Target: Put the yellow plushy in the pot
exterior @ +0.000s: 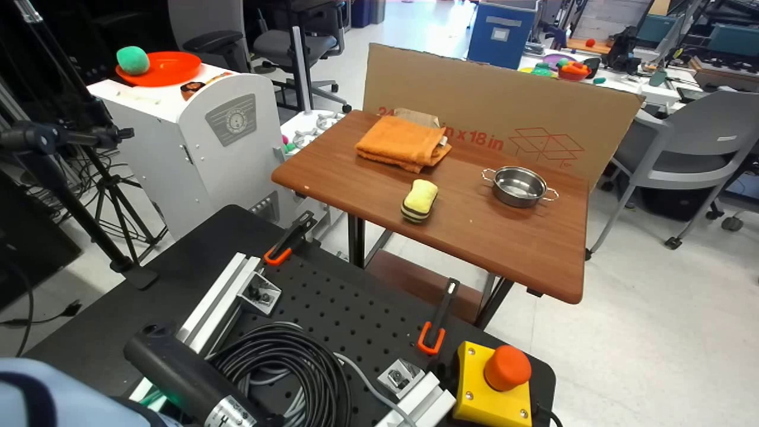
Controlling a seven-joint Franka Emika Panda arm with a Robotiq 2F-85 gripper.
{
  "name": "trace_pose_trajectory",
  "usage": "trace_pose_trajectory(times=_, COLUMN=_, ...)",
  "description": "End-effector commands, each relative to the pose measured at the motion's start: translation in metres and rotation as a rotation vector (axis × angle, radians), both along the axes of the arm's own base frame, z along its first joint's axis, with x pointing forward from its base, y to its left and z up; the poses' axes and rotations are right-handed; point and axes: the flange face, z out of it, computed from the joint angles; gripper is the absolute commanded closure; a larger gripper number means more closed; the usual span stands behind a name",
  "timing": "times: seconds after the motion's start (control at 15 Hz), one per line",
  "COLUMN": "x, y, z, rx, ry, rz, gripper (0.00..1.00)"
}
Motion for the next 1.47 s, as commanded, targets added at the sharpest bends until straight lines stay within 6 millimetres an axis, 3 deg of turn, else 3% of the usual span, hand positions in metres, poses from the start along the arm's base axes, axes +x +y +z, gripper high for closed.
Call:
trace_pose_trajectory(times=0.0, x=0.019, y=0.014, z=-0.055, rx=-0.019, ry=0.005, rz=-0.035, gripper=0.0)
trace_pose_trajectory(times=0.33, x=0.048, y=0.059, z=-0.148, rx=-0.046, ry=-0.023, rz=-0.075, gripper=0.0)
trace_pose_trajectory(times=0.73, x=0.079, y=0.113, z=-0.23, rx=-0.039, ry=-0.08, rz=-0.137, gripper=0.0)
trace_pose_trajectory(times=0.93, x=0.095, y=0.125, z=-0.266, rx=-0.078, ry=-0.104, rz=-0.177, gripper=0.0)
trace_pose_trajectory(times=1.4, x=0.126, y=0.126, z=-0.347, rx=-0.183, ry=-0.123, rz=-0.253, gripper=0.0)
